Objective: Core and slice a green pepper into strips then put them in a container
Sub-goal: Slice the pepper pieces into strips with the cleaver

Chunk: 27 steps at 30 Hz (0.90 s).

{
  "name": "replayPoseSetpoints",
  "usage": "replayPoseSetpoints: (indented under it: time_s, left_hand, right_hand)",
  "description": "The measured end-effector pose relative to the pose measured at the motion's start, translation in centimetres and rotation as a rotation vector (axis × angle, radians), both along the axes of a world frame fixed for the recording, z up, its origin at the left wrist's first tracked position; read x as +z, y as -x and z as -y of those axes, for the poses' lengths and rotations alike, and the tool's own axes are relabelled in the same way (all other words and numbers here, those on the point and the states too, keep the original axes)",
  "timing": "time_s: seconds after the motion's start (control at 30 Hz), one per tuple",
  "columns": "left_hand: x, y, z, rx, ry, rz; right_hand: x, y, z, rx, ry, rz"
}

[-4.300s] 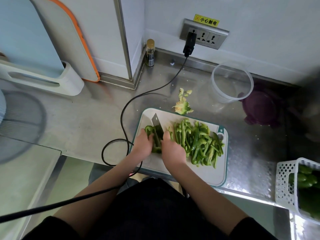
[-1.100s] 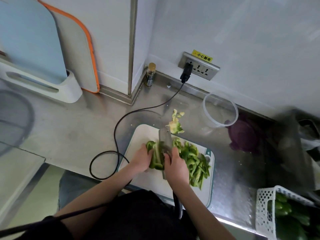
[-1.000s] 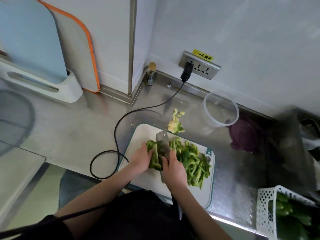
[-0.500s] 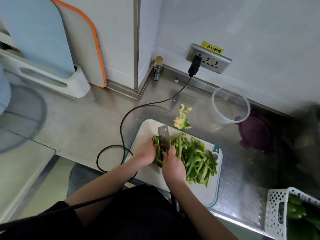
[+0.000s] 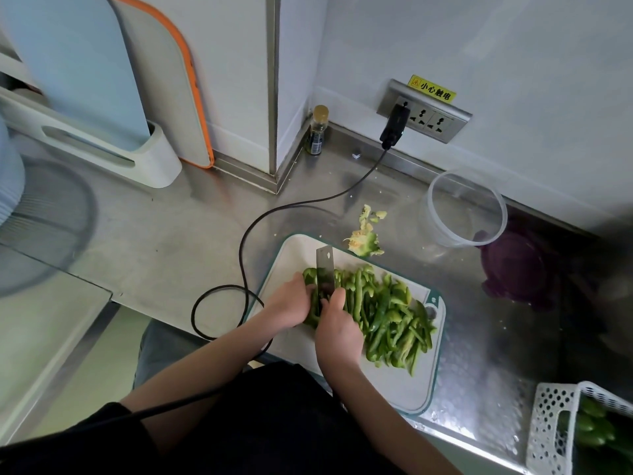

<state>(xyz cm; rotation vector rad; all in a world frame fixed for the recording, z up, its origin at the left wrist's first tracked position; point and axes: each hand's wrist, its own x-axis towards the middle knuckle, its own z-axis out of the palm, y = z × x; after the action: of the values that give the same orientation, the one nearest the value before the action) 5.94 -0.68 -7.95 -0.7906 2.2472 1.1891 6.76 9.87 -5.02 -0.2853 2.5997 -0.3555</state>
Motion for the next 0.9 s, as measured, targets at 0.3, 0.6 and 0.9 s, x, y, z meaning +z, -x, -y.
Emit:
replayPoseSetpoints:
  time_s: [0.3,0.6,0.9]
  left_hand:
    - [-0.2,-0.1,-0.4,0.080,-0.012,-0.014]
    - [-0.1,-0.7,-1.2,0.179,-0.045,-0.044]
    - [0.0,-0.6,-1.3,0.135,0.019,-0.068]
  right_hand:
    - [0.1,0.3,-0.3,0.000,-0.007,-0.034]
    - [-0.4,1.4,-2.7,-0.179,0.137,0.005]
    - [-0.3,1.1,-2.6,-0.058,0.064,0.039]
